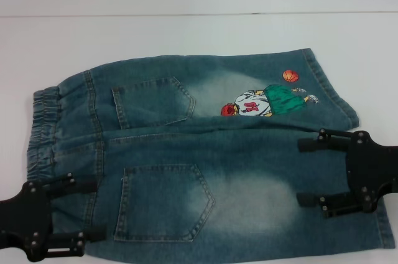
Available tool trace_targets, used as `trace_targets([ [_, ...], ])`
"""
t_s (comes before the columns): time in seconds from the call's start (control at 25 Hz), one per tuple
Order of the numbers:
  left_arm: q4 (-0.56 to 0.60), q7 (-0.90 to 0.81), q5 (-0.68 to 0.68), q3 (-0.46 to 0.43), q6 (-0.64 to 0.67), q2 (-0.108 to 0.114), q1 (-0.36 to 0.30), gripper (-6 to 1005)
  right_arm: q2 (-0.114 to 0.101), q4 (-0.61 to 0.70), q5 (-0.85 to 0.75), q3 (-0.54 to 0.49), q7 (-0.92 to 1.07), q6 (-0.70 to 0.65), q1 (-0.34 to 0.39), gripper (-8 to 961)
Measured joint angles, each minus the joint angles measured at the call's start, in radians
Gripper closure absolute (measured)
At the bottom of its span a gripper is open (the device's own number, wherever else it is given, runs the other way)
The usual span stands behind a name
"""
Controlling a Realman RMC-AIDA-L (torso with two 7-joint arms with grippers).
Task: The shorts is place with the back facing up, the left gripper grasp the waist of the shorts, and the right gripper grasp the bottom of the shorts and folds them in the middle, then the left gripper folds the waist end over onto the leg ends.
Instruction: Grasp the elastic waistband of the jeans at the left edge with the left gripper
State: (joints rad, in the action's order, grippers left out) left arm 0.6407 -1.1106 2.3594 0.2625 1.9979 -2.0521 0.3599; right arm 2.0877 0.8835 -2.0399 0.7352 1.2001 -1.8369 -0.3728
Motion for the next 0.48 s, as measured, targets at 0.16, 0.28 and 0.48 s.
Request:
trace_targets([
  [0.16,0.001,0.0,0.0,0.0,0.001,0.001,-0.001,125,0.0,0.0,-0.003,0.0,0.0,0.0,0.0,7],
  [0.28,0.003,0.0,0.0,0.0,0.0,0.001,-0.001,125,0.001,0.0,-0.016,0.0,0.004,0.005,-0.001,7],
  [0.48,0.011,-0.006,0.0,0.0,-0.003,0.001,-0.001,125,0.002,0.0,-0.023,0.0,0.015,0.005,-0.004,6],
])
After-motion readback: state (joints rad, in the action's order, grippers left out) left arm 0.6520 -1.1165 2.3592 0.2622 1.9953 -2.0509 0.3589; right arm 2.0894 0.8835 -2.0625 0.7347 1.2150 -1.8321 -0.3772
